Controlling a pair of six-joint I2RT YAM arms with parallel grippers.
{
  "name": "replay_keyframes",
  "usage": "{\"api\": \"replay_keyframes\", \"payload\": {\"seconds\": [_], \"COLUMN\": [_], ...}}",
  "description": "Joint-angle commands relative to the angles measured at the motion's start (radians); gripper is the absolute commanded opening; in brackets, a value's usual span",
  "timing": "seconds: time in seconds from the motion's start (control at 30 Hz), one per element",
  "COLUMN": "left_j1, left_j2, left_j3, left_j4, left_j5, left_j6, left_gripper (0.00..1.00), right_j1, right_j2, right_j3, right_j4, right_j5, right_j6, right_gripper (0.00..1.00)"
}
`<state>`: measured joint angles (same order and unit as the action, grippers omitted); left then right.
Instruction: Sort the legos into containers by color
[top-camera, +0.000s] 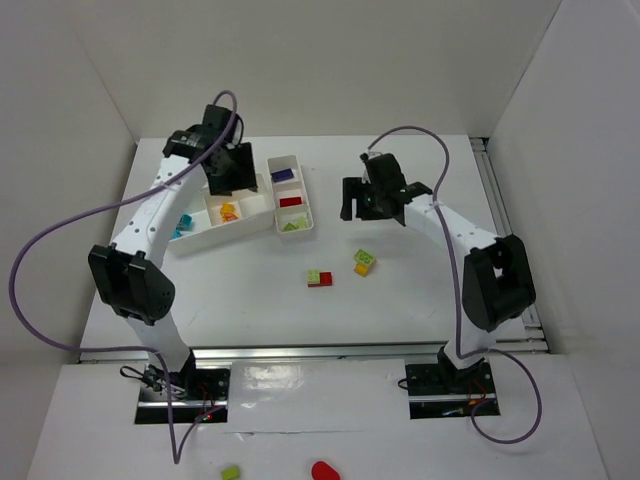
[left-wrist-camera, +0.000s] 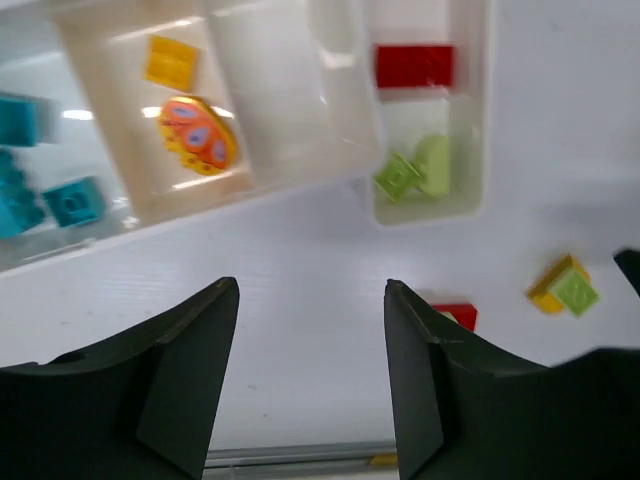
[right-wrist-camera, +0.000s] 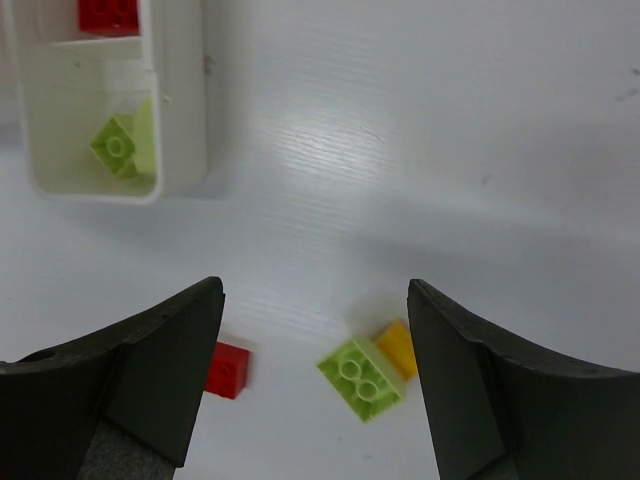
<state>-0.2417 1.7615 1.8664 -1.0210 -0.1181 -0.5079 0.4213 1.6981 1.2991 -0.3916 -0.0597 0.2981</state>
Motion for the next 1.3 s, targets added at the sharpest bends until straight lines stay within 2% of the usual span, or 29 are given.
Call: {"api": "replay_keyframes", "payload": {"seconds": [0.0, 0.17, 0.33, 0.43, 0.6, 0.93, 1.1, 1.27], "left_j1": [-0.112, -0.297, -0.413, -0.465, -0.485, -0.485, -0.485, -0.485], "left_j2": [-0.011, 0.009, 0.072, 0.119, 0.168, 0.205, 0.234, 0.225], "left_j3": [-0.032, -0.142, -0.245, -0.276, -0.314, -0.365, -0.365, -0.365], "left_j4": [-0.040, 0.008, 0.100, 0.147, 0.185, 0.231, 0.231, 0.231], "left_j5": [0.103, 0.152, 0.190, 0.175, 0.091, 0.057, 0.057, 0.038], "left_j6": [0.072, -0.007, -0.084, -0.121, -0.201, -0.242, -0.242, -0.232], "left_gripper": [0.70, 0.71, 0.88, 0.88, 0.77, 0.69, 0.54, 0.44], "right_j1": [-0.006, -0.079, -0.125, -0.134, -0.134, -0.134, -0.134, -0.134], "right_j2": [-0.098, -0.218, -0.252, -0.252, -0.261, -0.273, -0.273, -0.264], "right_j3": [-0.073, -0.155, -0.178, -0.178, -0.178, -0.196, -0.196, -0.196], "right_j4": [-0.056, -0.046, -0.036, -0.036, -0.036, -0.046, -0.036, -0.027], "right_j5": [0.152, 0.198, 0.198, 0.172, 0.150, 0.141, 0.132, 0.083], "right_j6": [0.024, 0.101, 0.115, 0.115, 0.115, 0.115, 0.115, 0.115], "right_gripper": [0.81, 0.81, 0.81, 0.81, 0.81, 0.81, 0.81, 0.81]}}
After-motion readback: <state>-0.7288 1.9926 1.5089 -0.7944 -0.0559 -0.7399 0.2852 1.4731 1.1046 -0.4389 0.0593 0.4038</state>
